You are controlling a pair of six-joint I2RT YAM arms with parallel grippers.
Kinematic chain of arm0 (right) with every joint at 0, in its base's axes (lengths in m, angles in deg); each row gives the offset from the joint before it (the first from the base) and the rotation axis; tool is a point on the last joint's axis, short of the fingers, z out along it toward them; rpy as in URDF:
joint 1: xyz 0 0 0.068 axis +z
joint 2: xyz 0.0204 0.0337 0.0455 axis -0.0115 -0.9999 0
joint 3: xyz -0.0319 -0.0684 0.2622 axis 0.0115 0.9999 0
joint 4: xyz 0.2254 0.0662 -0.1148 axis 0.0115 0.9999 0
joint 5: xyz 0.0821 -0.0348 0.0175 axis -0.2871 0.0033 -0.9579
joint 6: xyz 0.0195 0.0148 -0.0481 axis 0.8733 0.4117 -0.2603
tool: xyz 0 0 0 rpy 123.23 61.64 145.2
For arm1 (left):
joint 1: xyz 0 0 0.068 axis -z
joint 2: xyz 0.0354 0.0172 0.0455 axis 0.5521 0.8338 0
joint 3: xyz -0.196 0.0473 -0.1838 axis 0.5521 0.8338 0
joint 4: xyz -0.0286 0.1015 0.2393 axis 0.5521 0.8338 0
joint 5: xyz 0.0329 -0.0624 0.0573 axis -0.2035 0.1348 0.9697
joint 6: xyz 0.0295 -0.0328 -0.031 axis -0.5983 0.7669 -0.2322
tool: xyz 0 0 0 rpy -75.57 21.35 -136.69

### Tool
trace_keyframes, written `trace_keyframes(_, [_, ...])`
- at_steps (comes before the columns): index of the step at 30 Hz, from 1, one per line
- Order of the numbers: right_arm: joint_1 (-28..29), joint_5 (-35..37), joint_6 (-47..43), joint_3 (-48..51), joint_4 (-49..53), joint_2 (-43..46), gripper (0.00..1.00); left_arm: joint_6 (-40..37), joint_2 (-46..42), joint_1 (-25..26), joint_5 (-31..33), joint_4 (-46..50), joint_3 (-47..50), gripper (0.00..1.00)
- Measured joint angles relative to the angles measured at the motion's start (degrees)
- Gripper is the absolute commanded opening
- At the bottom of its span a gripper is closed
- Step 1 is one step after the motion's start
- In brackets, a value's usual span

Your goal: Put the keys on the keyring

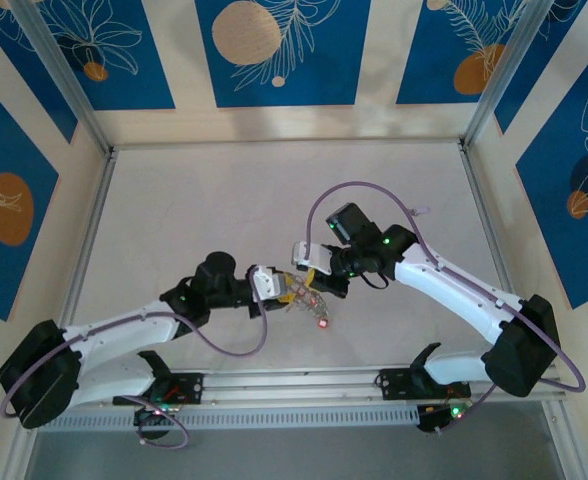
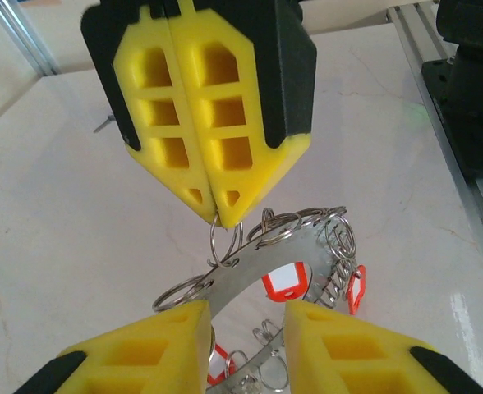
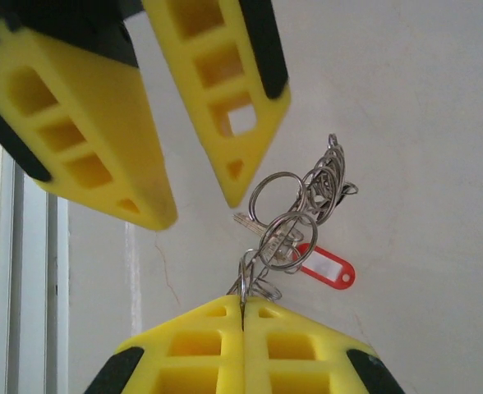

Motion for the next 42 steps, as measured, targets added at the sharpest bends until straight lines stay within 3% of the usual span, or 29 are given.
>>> trace_keyframes(29, [2.6,-0.2,-11.2,5.7,-6.1,4.4,0.00,-0.8,5.7,0.4,-2.4,-0.8,-2.3,0.25])
trace_keyframes(42, [3.6,0.8,-13.9,5.6,-6.1,4.1,0.00,-5.2,3.5,0.4,0.0,0.2,-2.3,0.29])
